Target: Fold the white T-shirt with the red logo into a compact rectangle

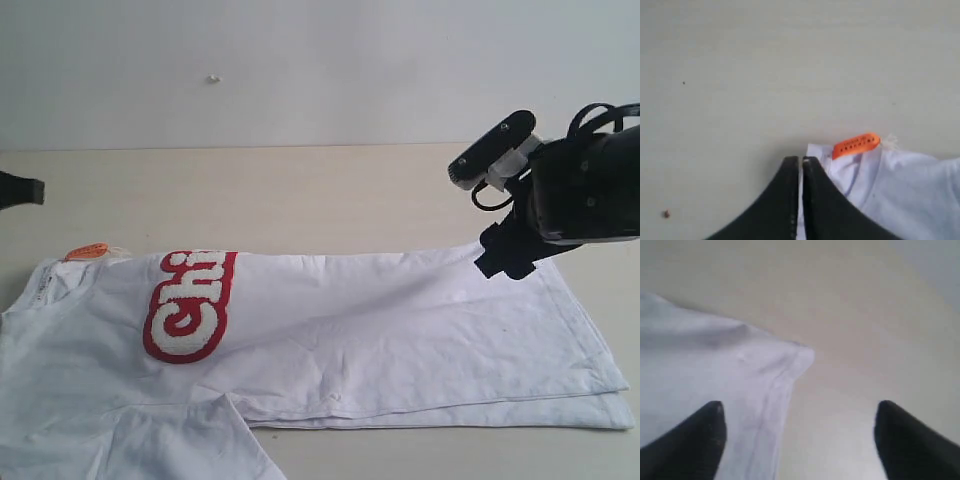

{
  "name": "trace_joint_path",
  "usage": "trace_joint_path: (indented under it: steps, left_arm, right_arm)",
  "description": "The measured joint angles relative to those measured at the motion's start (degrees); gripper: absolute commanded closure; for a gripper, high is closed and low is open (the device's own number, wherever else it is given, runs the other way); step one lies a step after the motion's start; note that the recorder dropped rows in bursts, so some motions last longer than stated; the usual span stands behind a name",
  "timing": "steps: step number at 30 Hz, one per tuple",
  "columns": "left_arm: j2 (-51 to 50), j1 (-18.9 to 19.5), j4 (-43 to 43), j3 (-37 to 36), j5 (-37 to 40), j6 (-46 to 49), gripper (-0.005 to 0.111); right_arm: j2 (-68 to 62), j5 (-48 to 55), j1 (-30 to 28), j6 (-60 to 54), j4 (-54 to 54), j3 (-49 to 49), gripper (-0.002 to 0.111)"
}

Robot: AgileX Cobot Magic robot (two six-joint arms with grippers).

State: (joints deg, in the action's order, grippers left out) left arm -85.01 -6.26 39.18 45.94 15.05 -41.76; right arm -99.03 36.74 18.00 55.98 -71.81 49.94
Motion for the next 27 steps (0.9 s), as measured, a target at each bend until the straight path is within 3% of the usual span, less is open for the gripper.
trace_joint_path:
  steps: [4,8,14,16,21,27]
  left_arm:
    - [6.18,0.0,-3.48,-6.33,2.45,0.0,0.107]
    - [13.23,0.0,-11.71,-13.26,3.2,2.58,0.107]
    - [21.16,0.0,-31.98,-19.18,6.65,20.42,0.106]
    - [21.92,0.0,-38.26,-19.42,9.94,27.35,0.101]
    - [22.02,0.0,-49.08,-19.73,17.99,38.23,0.075]
    - [22.02,0.0,-51.85,-19.73,25.54,41.76,0.058]
  right_arm:
    - [4.74,-3.08,0.0,-11.41,14.0,0.0,0.109]
    - [8.6,-3.54,0.0,-16.86,24.88,0.0,0.108]
    - [11.03,-3.34,0.0,-29.6,40.78,-0.84,0.108]
    - [11.03,-3.34,0.0,-34.98,47.26,-1.61,0.108]
    - [11.03,-2.62,0.0,-49.13,62.87,-3.4,0.108]
    - [11.03,-2.26,0.0,-57.95,72.42,-4.8,0.108]
